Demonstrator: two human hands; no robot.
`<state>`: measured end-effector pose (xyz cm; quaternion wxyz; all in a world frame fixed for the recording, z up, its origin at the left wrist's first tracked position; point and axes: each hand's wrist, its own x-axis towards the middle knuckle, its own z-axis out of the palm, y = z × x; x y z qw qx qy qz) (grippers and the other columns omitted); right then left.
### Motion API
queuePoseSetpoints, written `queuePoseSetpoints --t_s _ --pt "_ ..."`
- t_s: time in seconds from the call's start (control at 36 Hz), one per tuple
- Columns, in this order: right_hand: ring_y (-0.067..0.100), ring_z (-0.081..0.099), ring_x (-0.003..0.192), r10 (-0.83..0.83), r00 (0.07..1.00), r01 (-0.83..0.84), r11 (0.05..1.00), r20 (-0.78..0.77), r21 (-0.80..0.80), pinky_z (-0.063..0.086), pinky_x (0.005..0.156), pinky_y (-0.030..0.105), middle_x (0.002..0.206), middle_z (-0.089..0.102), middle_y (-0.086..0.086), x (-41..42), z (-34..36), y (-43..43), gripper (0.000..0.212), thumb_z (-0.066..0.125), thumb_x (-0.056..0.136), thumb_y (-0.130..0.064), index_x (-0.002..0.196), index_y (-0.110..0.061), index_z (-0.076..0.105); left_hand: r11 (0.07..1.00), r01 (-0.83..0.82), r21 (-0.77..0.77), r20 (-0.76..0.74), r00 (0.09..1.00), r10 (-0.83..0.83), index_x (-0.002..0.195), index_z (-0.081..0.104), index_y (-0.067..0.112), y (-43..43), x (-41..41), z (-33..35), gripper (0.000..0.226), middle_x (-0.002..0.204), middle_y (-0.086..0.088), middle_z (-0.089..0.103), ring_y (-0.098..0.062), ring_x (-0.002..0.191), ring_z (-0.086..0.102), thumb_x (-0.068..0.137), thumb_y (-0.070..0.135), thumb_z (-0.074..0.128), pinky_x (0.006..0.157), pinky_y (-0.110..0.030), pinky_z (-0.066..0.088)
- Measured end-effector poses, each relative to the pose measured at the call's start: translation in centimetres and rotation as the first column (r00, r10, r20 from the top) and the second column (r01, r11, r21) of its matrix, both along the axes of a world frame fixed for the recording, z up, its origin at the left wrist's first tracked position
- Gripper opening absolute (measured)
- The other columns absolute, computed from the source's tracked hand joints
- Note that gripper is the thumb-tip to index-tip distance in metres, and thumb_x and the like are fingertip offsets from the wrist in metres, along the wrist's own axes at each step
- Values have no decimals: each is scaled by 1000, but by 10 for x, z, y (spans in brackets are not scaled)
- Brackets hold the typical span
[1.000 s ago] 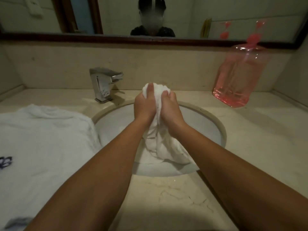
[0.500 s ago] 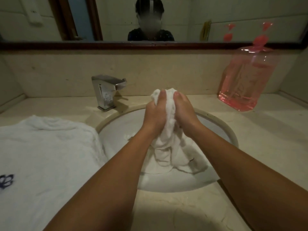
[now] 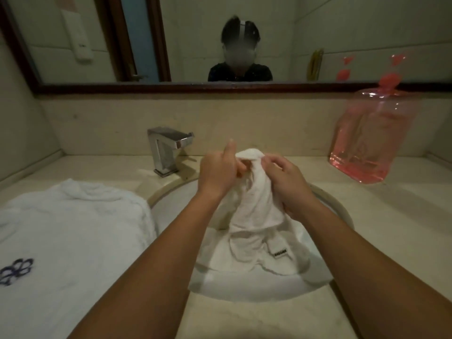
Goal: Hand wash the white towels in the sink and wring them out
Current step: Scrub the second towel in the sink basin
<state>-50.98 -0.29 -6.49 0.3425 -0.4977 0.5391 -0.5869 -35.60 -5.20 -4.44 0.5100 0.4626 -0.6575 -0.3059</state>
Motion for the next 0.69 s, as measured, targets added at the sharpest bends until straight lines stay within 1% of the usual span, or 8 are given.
queuePoseSetpoints --t_s 0.08,0.17,0.22,0.31,0.39,0.5,0.58,0.69 --pt "25 76 99 106 949 -110 994 297 -1 64 86 42 108 80 9 0 10 3 22 60 109 -24 119 -10 74 975 -98 -201 19 994 103 76 60 21 -7 11 -3 43 68 10 58 -1 59 50 108 48 51 59 -24 39" --pt "25 72 83 202 809 -236 972 552 -10 63 73 35 89 75 9 4 18 9 15 62 105 -16 103 -8 75 978 195 -80 69 979 -190 105 66 34 -8 17 -9 45 99 18 66 5 91 61 104 67 36 82 -20 46" --pt "19 72 78 202 784 -242 970 586 -11 61 73 30 79 77 3 4 19 5 26 64 104 -18 83 -13 79 945 325 45 77 942 -327 102 69 38 -3 17 -17 59 102 18 69 6 96 62 98 73 21 86 -19 48" --pt "7 73 69 127 897 -155 987 425 33 57 64 19 72 77 -8 2 19 2 23 65 105 -17 86 -16 77 957 255 141 22 965 -261 95 76 20 -5 10 -25 79 97 3 77 -12 92 70 98 80 25 81 -30 53" --pt "10 70 78 -7 993 -3 997 120 83 53 62 20 82 77 -6 -6 8 2 22 59 109 -24 102 -11 75 973 99 209 15 994 -104 81 64 15 -19 9 -27 76 82 -4 67 -21 79 62 99 81 31 70 -36 46" --pt "15 65 98 -145 907 149 989 -396 -21 49 81 31 105 73 -1 -11 -8 -5 28 49 113 -28 113 -15 74 981 -12 193 43 999 3 79 52 16 -26 16 -25 65 75 -7 54 -21 70 50 101 75 36 65 -36 37" --pt "15 65 105 -120 929 120 993 -350 -22 49 87 33 111 71 -7 2 -1 -3 30 46 113 -33 119 -20 72 978 -83 191 -37 995 91 77 53 13 -29 21 -23 66 75 -5 57 -21 71 52 103 71 37 66 -37 39" --pt "11 67 115 185 951 -127 964 -246 232 56 96 37 130 68 -11 24 -3 2 54 57 101 -66 142 -32 60 948 -31 317 -208 973 101 99 74 12 -35 26 -23 83 98 -4 77 -25 94 72 94 85 36 92 -44 58"
